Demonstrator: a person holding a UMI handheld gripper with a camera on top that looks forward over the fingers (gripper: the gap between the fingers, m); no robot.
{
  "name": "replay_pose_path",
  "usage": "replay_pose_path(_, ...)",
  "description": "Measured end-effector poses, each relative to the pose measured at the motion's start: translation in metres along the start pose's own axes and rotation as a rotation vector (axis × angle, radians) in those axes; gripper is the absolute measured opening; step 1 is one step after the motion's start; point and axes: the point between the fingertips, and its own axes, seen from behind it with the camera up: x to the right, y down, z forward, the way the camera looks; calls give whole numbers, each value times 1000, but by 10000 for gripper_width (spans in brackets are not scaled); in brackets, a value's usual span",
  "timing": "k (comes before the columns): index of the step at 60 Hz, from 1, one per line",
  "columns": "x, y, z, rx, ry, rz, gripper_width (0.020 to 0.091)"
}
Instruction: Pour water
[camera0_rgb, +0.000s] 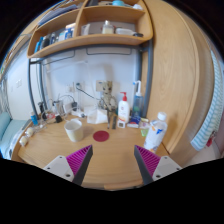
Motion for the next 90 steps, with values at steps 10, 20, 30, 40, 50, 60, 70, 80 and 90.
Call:
replay_pose_path(10, 89, 49, 23, -39, 89, 37, 856)
replay_pose_path(20, 130, 51, 70, 19, 79, 16, 861)
replay_pose_path(30, 152, 26, 116, 110, 81, -9, 863)
replay_pose_path(40, 165, 1, 139, 174, 78, 16, 750)
replay_pose_path(50, 168, -8, 148, 212, 77, 20, 535)
replay_pose_path(60, 171, -8, 145, 235, 108, 22, 376)
replay_pose_path(70, 170, -10, 146, 239, 127, -2, 337)
replay_pose_path(80, 163, -17, 148, 203, 173, -109, 339)
replay_pose_path(90, 111, -53, 157, 191, 132, -319, 339)
